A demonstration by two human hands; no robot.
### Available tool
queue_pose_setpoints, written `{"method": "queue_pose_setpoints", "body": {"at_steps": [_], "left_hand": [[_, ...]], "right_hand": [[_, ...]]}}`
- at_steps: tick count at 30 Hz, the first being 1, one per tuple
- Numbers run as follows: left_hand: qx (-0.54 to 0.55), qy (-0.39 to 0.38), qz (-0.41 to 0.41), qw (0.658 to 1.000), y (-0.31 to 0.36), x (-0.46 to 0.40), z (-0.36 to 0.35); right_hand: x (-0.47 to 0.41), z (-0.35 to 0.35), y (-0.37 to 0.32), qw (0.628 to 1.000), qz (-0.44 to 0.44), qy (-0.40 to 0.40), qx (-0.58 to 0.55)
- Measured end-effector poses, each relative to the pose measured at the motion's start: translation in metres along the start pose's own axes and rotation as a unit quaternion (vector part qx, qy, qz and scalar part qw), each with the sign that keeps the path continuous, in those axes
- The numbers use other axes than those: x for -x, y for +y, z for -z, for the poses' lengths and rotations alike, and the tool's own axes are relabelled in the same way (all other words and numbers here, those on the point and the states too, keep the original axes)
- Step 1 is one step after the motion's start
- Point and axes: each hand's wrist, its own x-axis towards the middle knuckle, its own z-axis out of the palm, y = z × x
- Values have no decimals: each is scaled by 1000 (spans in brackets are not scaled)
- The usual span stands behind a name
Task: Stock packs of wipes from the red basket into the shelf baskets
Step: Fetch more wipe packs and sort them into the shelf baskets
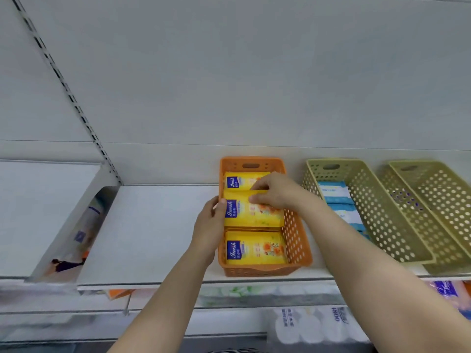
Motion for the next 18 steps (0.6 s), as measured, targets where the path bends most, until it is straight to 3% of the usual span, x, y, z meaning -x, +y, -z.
{"method": "queue_pose_setpoints", "body": {"at_steps": [4,9,13,18], "left_hand": [[-6,-12,-14,1000,3,-3,-2],[-26,-9,-16,999,-2,-2,-9],[-41,7,-29,999,-3,-3,-12],[-71,25,-39,996,-5,-4,-13]], "right_hand": [[-6,-24,3,989,20,81,120],[-4,-35,9,982,41,116,143],[-8,-42,8,956,69,254,132],[-28,-65,10,986,27,99,134]]}}
